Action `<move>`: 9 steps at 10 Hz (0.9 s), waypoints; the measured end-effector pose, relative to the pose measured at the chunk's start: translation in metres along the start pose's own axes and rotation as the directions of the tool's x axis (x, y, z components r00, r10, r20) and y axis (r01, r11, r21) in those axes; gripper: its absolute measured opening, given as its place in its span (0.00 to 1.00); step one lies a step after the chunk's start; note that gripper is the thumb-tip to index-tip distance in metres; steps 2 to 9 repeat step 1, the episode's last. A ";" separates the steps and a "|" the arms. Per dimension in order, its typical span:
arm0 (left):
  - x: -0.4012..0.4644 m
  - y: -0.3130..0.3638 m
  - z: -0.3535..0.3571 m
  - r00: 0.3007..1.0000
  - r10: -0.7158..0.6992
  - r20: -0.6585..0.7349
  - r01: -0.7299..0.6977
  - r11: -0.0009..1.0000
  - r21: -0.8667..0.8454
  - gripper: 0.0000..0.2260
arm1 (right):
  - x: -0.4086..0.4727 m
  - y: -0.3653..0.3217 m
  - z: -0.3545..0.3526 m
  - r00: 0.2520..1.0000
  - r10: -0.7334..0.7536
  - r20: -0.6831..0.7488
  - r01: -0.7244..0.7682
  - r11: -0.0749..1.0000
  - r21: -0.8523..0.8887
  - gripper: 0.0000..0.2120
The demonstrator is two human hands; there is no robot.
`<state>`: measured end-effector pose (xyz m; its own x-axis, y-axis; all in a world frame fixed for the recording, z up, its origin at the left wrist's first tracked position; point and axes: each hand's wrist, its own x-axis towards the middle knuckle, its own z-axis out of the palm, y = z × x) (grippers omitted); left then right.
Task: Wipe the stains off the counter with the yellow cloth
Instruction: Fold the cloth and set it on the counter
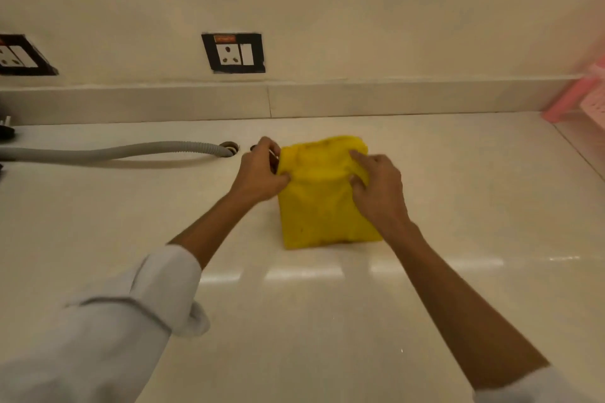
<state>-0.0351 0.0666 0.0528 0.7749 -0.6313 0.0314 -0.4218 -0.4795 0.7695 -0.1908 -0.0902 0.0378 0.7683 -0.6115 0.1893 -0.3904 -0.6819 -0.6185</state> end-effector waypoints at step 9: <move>0.062 0.007 -0.005 0.998 -0.053 -0.030 0.055 0.996 0.075 0.24 | 0.084 0.007 0.000 0.987 0.115 0.115 -0.096 0.983 -0.156 0.29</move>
